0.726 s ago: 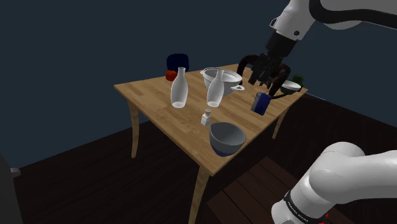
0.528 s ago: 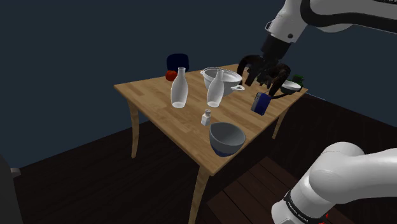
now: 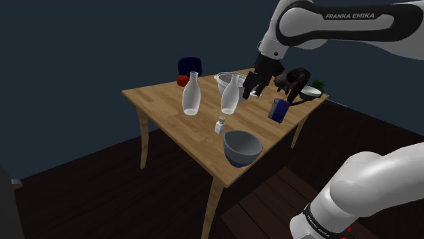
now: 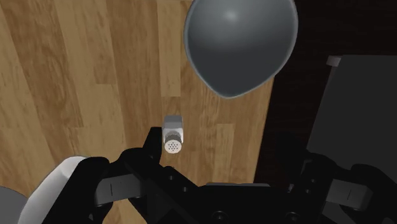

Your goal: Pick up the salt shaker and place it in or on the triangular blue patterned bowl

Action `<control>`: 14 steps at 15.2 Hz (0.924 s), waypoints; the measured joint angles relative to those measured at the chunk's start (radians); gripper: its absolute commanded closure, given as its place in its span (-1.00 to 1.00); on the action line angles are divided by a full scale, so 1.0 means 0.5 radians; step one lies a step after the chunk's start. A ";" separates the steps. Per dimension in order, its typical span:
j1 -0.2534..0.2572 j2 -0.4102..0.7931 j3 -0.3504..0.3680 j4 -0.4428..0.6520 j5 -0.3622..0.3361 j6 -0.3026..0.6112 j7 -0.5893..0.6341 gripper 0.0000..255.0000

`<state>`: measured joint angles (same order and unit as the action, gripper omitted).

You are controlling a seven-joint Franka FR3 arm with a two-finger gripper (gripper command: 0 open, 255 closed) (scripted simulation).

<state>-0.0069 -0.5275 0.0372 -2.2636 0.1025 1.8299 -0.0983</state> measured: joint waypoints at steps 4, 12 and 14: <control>-0.009 0.302 -0.017 0.093 -0.003 0.125 -0.044 -1.00; -0.023 0.909 -0.042 0.346 0.000 0.312 -0.121 -1.00; -0.028 1.062 -0.048 0.432 0.000 0.337 -0.140 -1.00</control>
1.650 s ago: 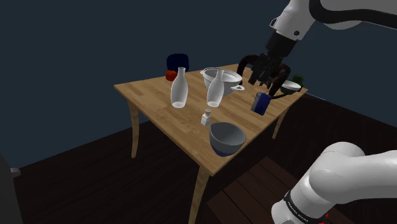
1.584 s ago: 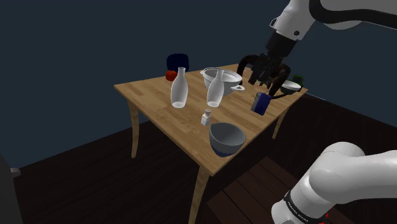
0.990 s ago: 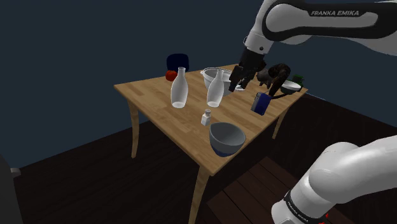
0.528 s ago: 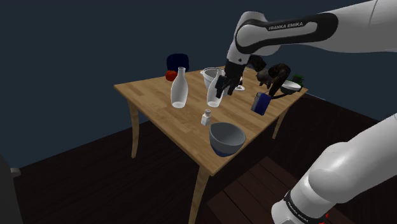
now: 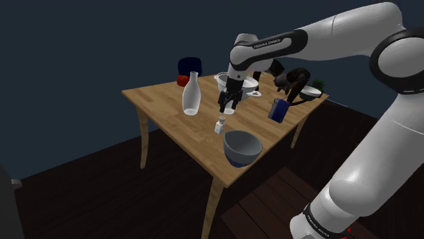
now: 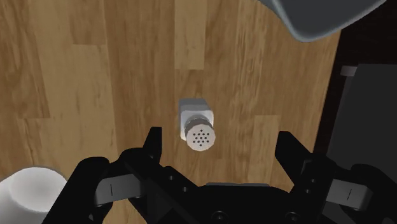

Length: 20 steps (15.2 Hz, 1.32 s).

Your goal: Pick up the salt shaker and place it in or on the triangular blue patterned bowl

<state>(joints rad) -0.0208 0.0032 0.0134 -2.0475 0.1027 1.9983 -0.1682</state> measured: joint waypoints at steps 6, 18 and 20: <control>-0.007 0.413 -0.004 0.261 0.003 0.051 -0.031 -1.00; 0.001 0.502 0.003 0.171 0.012 0.225 -0.039 -1.00; 0.001 0.502 0.003 0.171 0.012 0.226 -0.039 1.00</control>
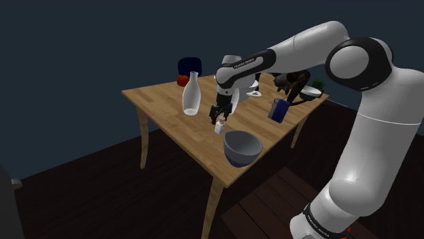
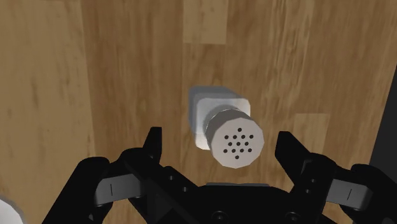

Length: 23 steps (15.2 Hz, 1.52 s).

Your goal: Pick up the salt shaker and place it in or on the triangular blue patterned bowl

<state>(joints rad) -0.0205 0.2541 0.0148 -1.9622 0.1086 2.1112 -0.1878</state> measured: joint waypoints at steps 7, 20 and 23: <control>0.000 0.000 -0.001 0.000 0.000 0.001 0.000 1.00; -0.001 -0.106 -0.002 0.115 -0.011 -0.220 0.023 1.00; -0.003 -0.137 -0.004 0.156 -0.013 -0.291 0.027 1.00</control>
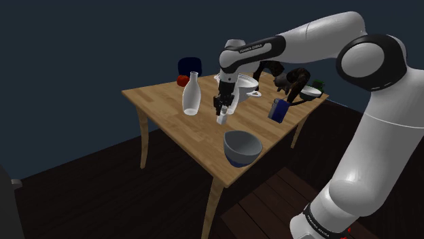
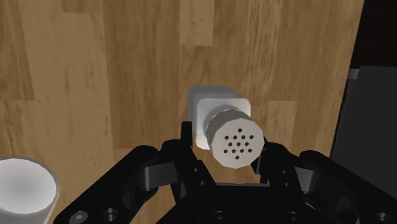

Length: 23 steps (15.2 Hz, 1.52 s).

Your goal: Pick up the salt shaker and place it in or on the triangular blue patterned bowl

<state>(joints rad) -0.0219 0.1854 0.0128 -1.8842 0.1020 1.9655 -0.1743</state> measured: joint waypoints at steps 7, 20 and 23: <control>0.000 -0.059 0.000 0.112 -0.006 -0.170 0.017 1.00; -0.002 -0.111 -0.002 0.385 -0.012 -0.495 0.047 1.00; -0.005 -0.113 -0.003 0.466 -0.014 -0.577 0.050 1.00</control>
<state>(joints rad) -0.0244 0.1287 0.0111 -1.6514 0.0951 1.6769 -0.1494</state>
